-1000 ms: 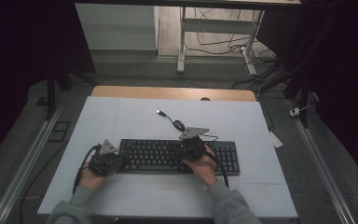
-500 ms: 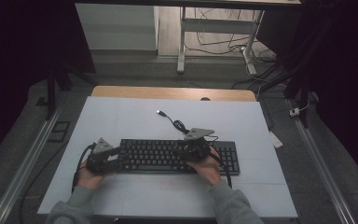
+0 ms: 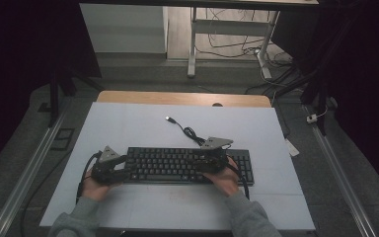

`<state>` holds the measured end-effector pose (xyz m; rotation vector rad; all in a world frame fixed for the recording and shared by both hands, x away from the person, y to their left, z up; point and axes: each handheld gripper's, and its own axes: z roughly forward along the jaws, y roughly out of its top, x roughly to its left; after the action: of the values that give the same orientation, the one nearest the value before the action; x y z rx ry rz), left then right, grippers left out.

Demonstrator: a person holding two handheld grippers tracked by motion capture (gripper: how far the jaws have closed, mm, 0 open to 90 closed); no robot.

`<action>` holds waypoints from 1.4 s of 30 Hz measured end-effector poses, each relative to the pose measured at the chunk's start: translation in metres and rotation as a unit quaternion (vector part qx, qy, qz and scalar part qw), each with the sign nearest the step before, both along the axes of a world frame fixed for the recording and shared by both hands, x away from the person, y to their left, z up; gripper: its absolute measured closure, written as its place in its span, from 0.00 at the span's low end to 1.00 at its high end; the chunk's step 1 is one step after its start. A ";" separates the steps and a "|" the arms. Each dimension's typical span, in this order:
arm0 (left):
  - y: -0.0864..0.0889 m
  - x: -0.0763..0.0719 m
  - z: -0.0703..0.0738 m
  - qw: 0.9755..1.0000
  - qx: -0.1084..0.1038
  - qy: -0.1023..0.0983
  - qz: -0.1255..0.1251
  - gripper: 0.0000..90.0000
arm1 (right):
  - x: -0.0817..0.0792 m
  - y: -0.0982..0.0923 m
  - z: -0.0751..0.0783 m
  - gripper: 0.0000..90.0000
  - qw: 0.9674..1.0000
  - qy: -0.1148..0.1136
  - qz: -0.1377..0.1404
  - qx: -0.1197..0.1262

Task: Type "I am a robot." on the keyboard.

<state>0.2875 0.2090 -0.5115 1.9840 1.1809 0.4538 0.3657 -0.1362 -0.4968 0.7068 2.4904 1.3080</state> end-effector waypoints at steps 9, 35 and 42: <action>-0.006 -0.002 0.001 1.000 0.001 0.002 -0.020 0.52 | -0.001 0.001 -0.001 0.59 1.000 0.002 0.005 -0.005; -0.073 -0.008 -0.007 0.988 0.042 0.013 -0.149 0.99 | 0.000 0.002 -0.005 0.59 1.000 0.009 0.007 -0.014; -0.079 -0.005 -0.012 0.987 0.051 0.016 -0.148 0.99 | 0.001 0.002 -0.006 0.59 1.000 0.009 0.005 -0.018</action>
<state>0.2823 0.1299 -0.5240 2.2187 0.8743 0.3366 0.3663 -0.1342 -0.5029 0.7010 2.5293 1.2619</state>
